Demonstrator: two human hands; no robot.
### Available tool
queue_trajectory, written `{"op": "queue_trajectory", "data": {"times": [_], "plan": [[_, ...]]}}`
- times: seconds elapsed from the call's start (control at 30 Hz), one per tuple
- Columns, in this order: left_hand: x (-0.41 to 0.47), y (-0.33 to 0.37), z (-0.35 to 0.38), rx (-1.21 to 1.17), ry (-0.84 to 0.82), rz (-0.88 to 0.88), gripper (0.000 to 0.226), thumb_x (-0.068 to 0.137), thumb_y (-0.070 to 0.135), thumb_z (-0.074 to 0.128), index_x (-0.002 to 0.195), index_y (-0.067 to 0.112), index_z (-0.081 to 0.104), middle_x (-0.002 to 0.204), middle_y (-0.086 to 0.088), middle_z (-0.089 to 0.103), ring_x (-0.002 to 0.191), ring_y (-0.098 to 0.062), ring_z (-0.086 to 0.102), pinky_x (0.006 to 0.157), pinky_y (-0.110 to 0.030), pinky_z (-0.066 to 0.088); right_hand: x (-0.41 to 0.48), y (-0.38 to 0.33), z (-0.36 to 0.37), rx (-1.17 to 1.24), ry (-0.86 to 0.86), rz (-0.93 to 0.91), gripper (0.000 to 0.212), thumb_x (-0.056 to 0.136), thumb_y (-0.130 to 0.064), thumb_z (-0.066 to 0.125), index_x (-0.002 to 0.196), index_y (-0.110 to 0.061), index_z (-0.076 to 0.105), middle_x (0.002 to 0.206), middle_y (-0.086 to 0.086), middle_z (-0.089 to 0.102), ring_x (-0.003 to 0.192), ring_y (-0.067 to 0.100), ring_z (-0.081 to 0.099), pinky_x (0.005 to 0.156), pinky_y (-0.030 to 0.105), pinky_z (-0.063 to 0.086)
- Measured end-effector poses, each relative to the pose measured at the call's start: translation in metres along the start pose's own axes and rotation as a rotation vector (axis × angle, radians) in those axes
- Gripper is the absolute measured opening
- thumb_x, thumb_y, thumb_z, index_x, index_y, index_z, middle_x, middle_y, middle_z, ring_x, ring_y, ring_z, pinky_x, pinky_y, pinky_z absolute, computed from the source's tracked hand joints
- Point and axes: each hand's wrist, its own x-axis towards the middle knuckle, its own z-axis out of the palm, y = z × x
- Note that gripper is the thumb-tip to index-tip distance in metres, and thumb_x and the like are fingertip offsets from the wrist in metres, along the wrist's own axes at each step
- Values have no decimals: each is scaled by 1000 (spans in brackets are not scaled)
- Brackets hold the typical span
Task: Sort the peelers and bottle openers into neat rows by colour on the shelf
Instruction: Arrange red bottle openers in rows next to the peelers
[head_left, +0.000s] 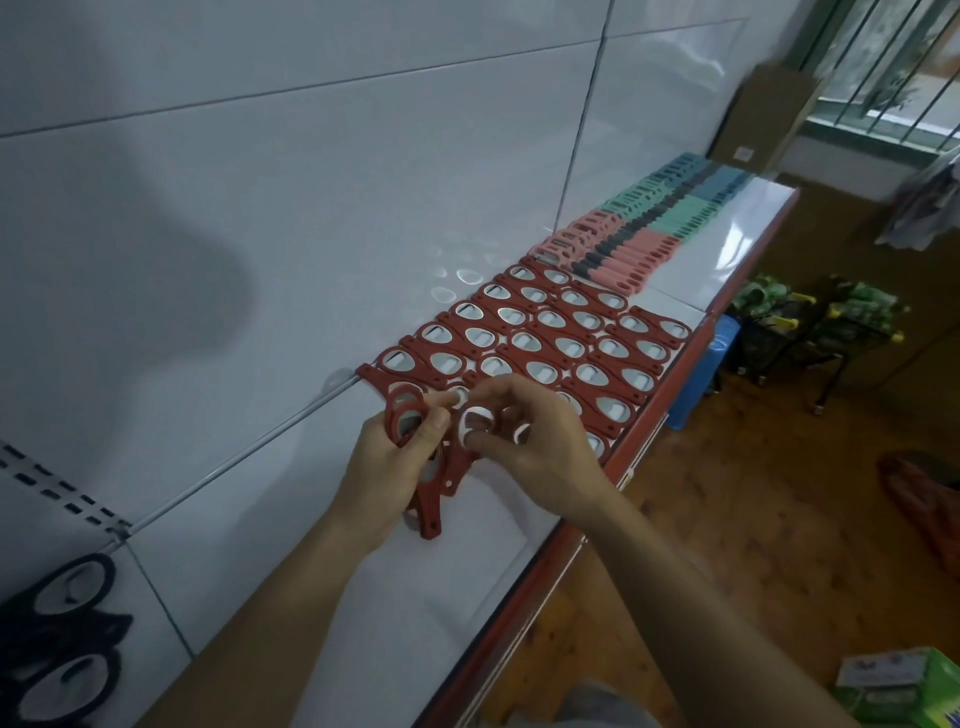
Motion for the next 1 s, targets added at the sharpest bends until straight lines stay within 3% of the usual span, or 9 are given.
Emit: {"op": "queue_trajectory", "data": {"times": [0.07,0.13,0.2,0.3,0.4,0.5,0.7,0.83,1.0], "plan": [[-3,3,6,-122,5,-8,28,101,37,55,118,20,70,108,-4,78,103,-24,75,91,-47,58,-1,6,-13,29,76,67,19,89,-13,77,102,-21,66,92,-12,72,80,15,70,70,32,61],[-2,7,8,-202,53,-24,26,105,32,50,116,16,66,101,-5,79,84,-24,76,73,-42,61,-5,12,-26,74,129,131,14,95,-12,70,106,-18,64,94,-9,73,84,15,73,73,34,63],[1,7,7,-213,56,-11,27,102,38,53,110,16,66,88,-7,74,55,-20,60,51,-29,50,-10,15,-40,78,150,155,19,98,-11,65,116,-20,65,101,-8,71,88,12,73,73,28,63],[4,1,6,-63,41,41,20,96,35,70,102,16,67,76,-9,58,50,-13,40,43,-24,35,-18,18,-52,65,114,187,20,102,-12,59,115,-23,70,107,-9,69,96,2,68,71,14,56],[0,-2,13,443,63,254,21,94,19,71,114,21,67,89,6,68,71,-2,61,66,-20,55,-24,22,-53,24,109,245,18,103,-16,57,116,-22,67,105,-12,70,97,2,69,79,18,59],[-3,-9,18,791,71,305,41,94,23,71,134,16,61,120,-2,71,110,-19,68,95,-40,59,-24,20,-57,-18,79,252,14,100,-18,62,112,-23,66,104,-12,70,95,7,70,82,20,60],[-3,-14,17,1044,13,395,45,87,18,78,128,19,62,125,4,64,109,-22,67,89,-35,57,-26,16,-61,-170,-52,265,11,95,-16,69,98,-24,62,95,-9,68,80,12,71,74,28,63],[-1,-15,16,1075,-11,371,50,86,22,78,133,22,59,132,7,59,110,-19,66,90,-33,56,-39,21,-52,-420,-48,234,9,92,-24,71,98,-26,64,91,-12,69,79,11,67,74,31,63],[1,-16,16,1114,-32,346,50,87,25,79,133,19,61,136,5,56,115,-20,65,95,-31,55,-43,21,-53,-474,-115,231,13,92,-26,71,103,-22,71,100,-8,71,87,13,67,79,31,62]]}}
